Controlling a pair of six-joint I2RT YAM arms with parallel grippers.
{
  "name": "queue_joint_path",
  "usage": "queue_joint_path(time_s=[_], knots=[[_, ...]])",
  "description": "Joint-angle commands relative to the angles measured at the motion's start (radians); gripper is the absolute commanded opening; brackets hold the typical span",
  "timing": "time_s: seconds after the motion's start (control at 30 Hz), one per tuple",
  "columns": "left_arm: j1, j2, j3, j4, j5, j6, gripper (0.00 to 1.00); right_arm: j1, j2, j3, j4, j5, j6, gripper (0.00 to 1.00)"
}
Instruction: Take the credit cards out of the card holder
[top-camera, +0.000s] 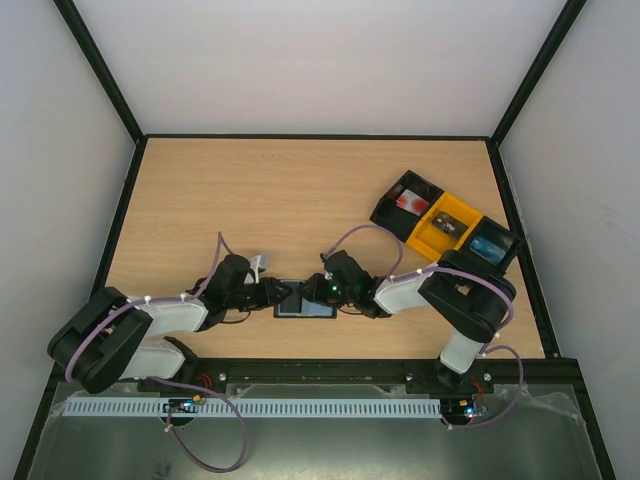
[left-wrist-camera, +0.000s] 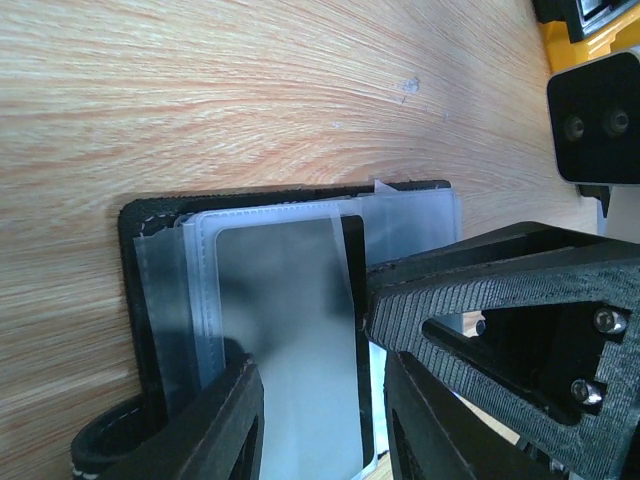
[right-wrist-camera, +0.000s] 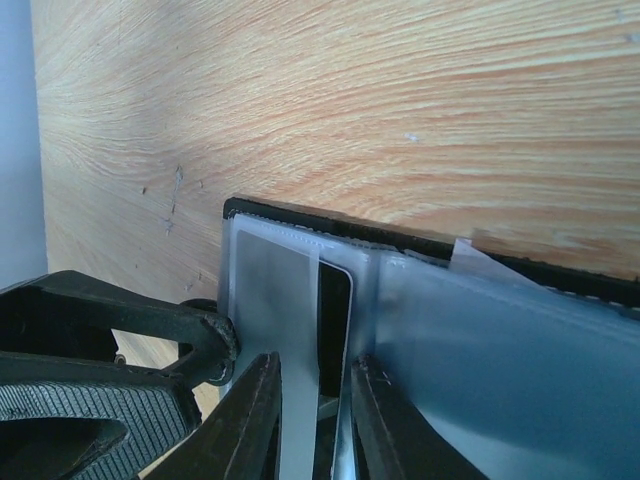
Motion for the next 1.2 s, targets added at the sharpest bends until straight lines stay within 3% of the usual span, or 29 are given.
queue_joint_path(time_s=[0.0,0.13,0.33,0.63,0.87,1.17], knots=[[-0.014,0.026,-0.025,-0.035,-0.008,-0.020,0.37,0.010,0.020,-0.020,0.019,0.016,-0.003,0.19],[-0.019,0.028,-0.027,-0.034,-0.013,-0.023,0.37,0.010,0.011,-0.030,0.037,0.025,-0.007,0.14],[-0.019,0.002,-0.026,-0.069,-0.039,-0.025,0.37,0.009,-0.003,-0.036,0.029,0.054,-0.014,0.13],[-0.019,-0.111,0.042,-0.285,-0.184,0.041,0.30,0.009,-0.007,-0.035,0.010,0.067,-0.021,0.15],[-0.018,-0.065,0.031,-0.209,-0.116,0.027,0.32,0.009,-0.006,-0.031,0.007,0.066,-0.021,0.15],[-0.022,-0.064,0.031,-0.173,-0.087,0.003,0.20,0.009,-0.007,-0.037,0.008,0.076,-0.026,0.15]])
